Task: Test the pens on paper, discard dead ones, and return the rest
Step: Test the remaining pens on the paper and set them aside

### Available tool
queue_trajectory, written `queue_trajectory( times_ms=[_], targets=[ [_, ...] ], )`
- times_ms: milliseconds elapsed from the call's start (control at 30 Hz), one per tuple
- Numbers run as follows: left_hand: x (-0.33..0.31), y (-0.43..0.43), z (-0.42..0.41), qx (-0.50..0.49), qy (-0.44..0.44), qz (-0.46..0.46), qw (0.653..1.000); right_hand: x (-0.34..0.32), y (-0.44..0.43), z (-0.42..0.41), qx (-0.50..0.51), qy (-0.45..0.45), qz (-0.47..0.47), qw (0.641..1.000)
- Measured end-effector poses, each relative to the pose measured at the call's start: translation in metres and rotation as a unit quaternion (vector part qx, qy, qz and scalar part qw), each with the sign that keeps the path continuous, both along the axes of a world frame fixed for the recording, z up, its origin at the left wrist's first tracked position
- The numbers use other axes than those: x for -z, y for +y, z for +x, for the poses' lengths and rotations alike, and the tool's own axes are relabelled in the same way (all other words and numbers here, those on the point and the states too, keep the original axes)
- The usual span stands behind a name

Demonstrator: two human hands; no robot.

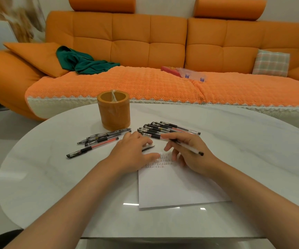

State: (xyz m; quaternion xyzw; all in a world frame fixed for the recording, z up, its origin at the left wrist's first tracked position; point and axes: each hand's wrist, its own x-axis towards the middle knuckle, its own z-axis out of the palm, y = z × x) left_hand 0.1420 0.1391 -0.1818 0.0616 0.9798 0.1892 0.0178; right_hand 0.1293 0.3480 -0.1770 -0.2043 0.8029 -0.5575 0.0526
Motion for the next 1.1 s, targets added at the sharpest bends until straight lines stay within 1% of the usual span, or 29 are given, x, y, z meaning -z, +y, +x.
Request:
queue_trajectory(
  times_ms=[33, 67, 133, 233, 300, 333, 367, 433, 500, 533, 600, 700, 767, 833, 1100],
  targets=[
    [-0.001, -0.001, -0.001, -0.001, 0.002, 0.022, 1.0, -0.002, 0.002, -0.001, -0.012, 0.0, 0.003, 1.0],
    [-0.002, -0.003, -0.001, -0.005, 0.004, 0.05, 0.999, -0.005, 0.002, -0.003, -0.014, -0.023, -0.009, 1.0],
    [-0.004, -0.008, 0.0, -0.012, 0.01, 0.075, 0.997, -0.011, -0.002, -0.005, -0.004, -0.11, -0.083, 0.99],
    [-0.005, -0.012, 0.0, -0.01, 0.027, 0.039, 0.999, -0.021, -0.007, -0.009, 0.016, -0.219, -0.187, 0.957],
    [-0.004, -0.012, -0.001, -0.01, 0.035, 0.029, 0.999, -0.025, -0.008, -0.011, 0.009, -0.248, -0.221, 0.943],
    [-0.004, -0.012, -0.001, -0.011, 0.039, 0.029, 0.999, -0.027, -0.008, -0.012, 0.006, -0.249, -0.221, 0.943],
    [-0.004, -0.012, -0.001, -0.013, 0.043, 0.031, 0.999, -0.027, -0.009, -0.013, 0.008, -0.24, -0.207, 0.948],
    [-0.004, -0.013, -0.002, -0.02, 0.049, 0.049, 0.997, -0.026, -0.01, -0.016, 0.014, -0.183, -0.142, 0.973],
    [-0.004, -0.016, -0.003, -0.033, 0.056, 0.074, 0.995, -0.022, -0.01, -0.019, 0.031, -0.092, -0.028, 0.995],
    [-0.005, -0.018, -0.002, -0.039, 0.062, 0.089, 0.993, -0.02, -0.01, -0.021, 0.044, -0.042, 0.04, 0.997],
    [-0.007, -0.019, -0.003, -0.049, 0.074, 0.126, 0.988, -0.016, -0.01, -0.024, 0.061, 0.04, 0.151, 0.986],
    [-0.01, -0.016, -0.002, -0.054, 0.081, 0.161, 0.982, -0.015, -0.011, -0.022, 0.056, 0.097, 0.236, 0.965],
    [-0.011, -0.015, -0.001, -0.051, 0.081, 0.166, 0.982, -0.016, -0.014, -0.02, 0.057, 0.132, 0.276, 0.95],
    [-0.012, -0.014, -0.001, -0.049, 0.08, 0.17, 0.981, -0.017, -0.015, -0.018, 0.064, 0.156, 0.292, 0.941],
    [-0.014, -0.011, 0.002, -0.049, 0.087, 0.17, 0.98, -0.017, -0.015, -0.019, 0.064, 0.167, 0.3, 0.937]
  ],
)
